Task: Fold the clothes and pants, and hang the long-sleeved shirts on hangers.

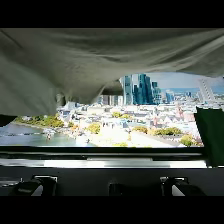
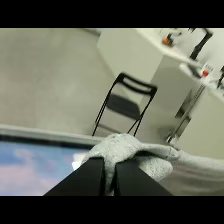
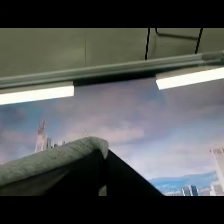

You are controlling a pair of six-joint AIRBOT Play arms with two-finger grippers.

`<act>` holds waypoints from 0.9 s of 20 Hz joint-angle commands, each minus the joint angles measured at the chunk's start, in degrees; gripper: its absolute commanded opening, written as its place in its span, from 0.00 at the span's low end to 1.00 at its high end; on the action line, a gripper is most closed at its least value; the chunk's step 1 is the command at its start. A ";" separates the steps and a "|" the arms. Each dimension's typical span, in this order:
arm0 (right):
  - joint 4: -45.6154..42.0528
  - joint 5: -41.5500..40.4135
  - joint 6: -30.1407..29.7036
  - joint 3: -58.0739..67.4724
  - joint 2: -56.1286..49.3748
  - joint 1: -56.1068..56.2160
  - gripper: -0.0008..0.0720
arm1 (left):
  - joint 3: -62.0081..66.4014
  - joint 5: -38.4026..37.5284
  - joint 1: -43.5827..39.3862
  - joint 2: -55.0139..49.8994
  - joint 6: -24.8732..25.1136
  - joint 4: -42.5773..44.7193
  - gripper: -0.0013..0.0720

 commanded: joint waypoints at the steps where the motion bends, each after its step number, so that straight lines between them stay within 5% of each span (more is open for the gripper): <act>1: -0.28 -6.93 -0.26 0.15 5.22 -0.37 0.07 | 0.70 12.22 0.35 0.50 4.37 -7.54 0.06; 4: -0.96 -2.05 -0.28 0.11 5.03 -0.37 0.07 | 0.70 15.78 0.35 -2.43 5.46 -7.43 0.06; 9: -1.79 21.99 1.09 -4.22 -6.60 -0.37 0.07 | 0.63 14.99 0.35 -18.95 13.16 -7.43 0.06; 13: -1.66 14.86 4.52 -19.54 -19.91 -0.37 0.07 | 0.68 13.09 0.35 -38.86 13.09 -7.54 0.06; 18: 10.43 12.26 11.54 -23.69 -35.69 -0.37 0.07 | 0.68 -11.63 0.35 -54.27 7.13 -8.98 0.13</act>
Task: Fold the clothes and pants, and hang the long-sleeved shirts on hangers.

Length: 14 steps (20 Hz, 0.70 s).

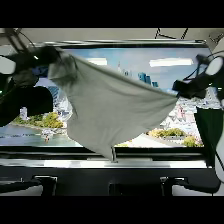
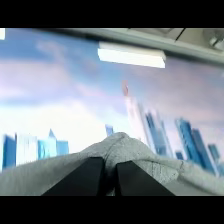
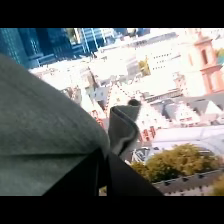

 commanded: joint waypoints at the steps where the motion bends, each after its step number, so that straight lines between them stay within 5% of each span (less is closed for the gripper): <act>1: 11.30 -1.79 3.37 -2.69 -9.81 0.00 0.07 | 0.07 -19.91 0.13 -10.34 -5.38 -0.70 0.13; 2: 12.76 -3.02 3.39 -2.69 -10.64 0.00 0.07 | 0.07 -23.91 0.35 -11.61 -6.75 -0.72 0.15; 3: 13.03 -5.55 3.52 -2.62 -10.73 -0.04 0.08 | 0.07 -26.29 0.79 -11.91 -6.73 -0.72 0.43; 4: 12.57 -6.38 3.58 -1.81 -10.45 -0.55 0.31 | 0.11 -28.24 1.60 -11.54 -6.64 -0.74 0.84; 5: 12.46 -6.47 2.51 -0.28 -9.88 -1.73 0.82 | 0.09 -31.15 2.97 -10.75 -5.14 -0.66 0.98; 6: 12.44 -5.25 -1.20 1.29 -9.05 -3.54 0.96 | 0.07 -35.76 5.07 -9.79 -2.62 -0.09 0.98; 9: 10.78 4.98 -5.14 3.37 -7.56 -14.03 0.95 | -2.86 -48.35 11.56 -6.16 -1.70 7.15 0.98; 14: 13.14 9.90 -10.62 -9.05 -7.56 -23.63 0.93 | -34.62 -37.62 14.78 7.80 0.61 3.54 0.98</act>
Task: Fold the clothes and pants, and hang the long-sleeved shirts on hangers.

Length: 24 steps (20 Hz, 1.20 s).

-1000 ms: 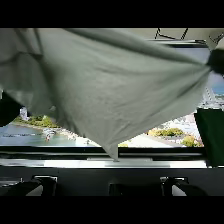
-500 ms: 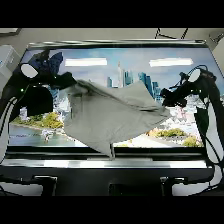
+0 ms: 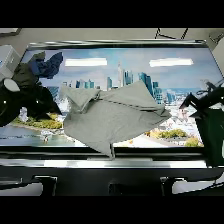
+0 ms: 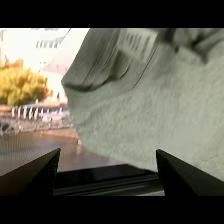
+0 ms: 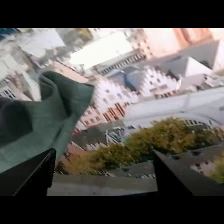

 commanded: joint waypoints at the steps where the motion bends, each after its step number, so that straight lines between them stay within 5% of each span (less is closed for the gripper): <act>1: 3.74 1.53 -6.47 -8.61 0.13 -4.28 0.94 | -22.01 6.95 1.62 8.55 3.28 -5.86 0.98; 8: 13.90 -9.53 -8.79 -13.44 -0.17 -3.91 0.96 | -37.59 25.33 -4.04 10.12 6.62 -22.38 0.98; 10: 14.01 -9.64 -8.79 -13.44 -0.66 -3.89 0.96 | -37.59 30.80 -7.26 9.92 4.42 -23.85 0.63; 11: 13.92 -9.79 -8.83 -13.44 -0.87 -3.54 0.96 | -37.59 33.51 -8.59 9.92 2.75 -23.74 0.57; 12: 13.86 -10.16 -9.16 -13.44 -1.07 -2.64 0.96 | -37.59 35.23 -9.22 9.92 1.16 -23.76 0.41; 13: 13.86 -10.99 -9.92 -13.46 -1.25 -1.31 0.96 | -37.44 35.58 -9.46 9.92 1.38 -24.11 0.13; 14: 13.81 -12.48 -10.29 -13.44 -1.51 0.37 0.96 | -37.20 35.12 -9.46 10.10 2.23 -24.24 0.06; 18: 13.84 -21.38 -8.02 -13.44 -3.06 6.38 0.95 | -36.89 33.68 -9.42 12.70 4.17 -24.15 0.06; 19: 13.79 -21.92 -7.13 -13.44 -3.48 7.56 0.89 | -36.89 33.68 -9.42 13.42 4.20 -24.15 0.06; 20: 13.79 -21.90 -7.02 -13.44 -3.85 8.61 0.65 | -36.87 33.68 -9.42 14.25 4.20 -24.15 0.06; 21: 13.81 -21.86 -7.02 -13.42 -3.93 9.33 0.26 | -36.74 33.66 -9.42 15.12 4.48 -24.13 0.06; 22: 14.14 -20.96 -7.04 -13.07 -3.63 9.66 0.07 | -36.09 33.53 -9.42 16.11 5.51 -24.13 0.06; 24: 13.20 -18.47 -9.86 -10.43 -1.01 9.55 0.07 | -31.93 33.66 -8.90 19.21 5.88 -23.32 0.06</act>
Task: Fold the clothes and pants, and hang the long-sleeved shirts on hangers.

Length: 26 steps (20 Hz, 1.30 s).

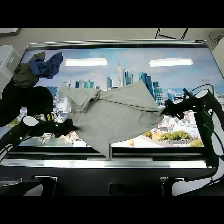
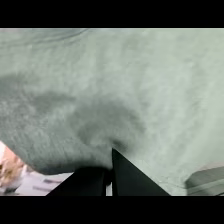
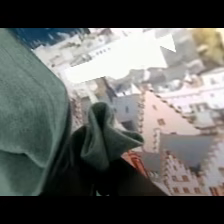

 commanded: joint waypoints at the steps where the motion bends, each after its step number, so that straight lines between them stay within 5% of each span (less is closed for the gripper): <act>1: -1.99 1.42 -3.56 4.83 4.39 1.16 0.07 | 7.30 0.39 0.90 5.64 1.40 1.42 0.06; 4: -6.93 -2.34 -4.07 17.14 14.78 1.16 0.07 | 27.34 1.97 3.23 13.86 5.16 2.75 0.06; 10: -14.75 -12.04 -1.99 33.64 40.72 1.16 0.07 | 64.98 9.14 6.01 22.73 5.11 4.24 0.06; 14: -15.74 -7.85 0.72 33.64 51.58 1.16 0.07 | 66.01 8.79 6.01 26.51 4.87 4.17 0.06; 18: -17.25 -13.38 2.84 33.70 53.99 1.16 0.07 | 65.90 8.68 6.01 25.99 4.87 4.76 0.06; 20: -17.40 -9.44 2.93 33.70 51.89 1.16 0.07 | 64.74 5.84 6.01 24.26 4.42 8.13 0.06; 24: -17.33 11.04 3.45 31.26 37.77 1.25 0.07 | 55.67 -6.34 6.01 16.61 0.13 15.52 0.06; 26: -16.44 11.32 3.52 25.79 28.57 1.22 0.07 | 46.82 -6.05 5.99 11.10 -1.03 15.37 0.06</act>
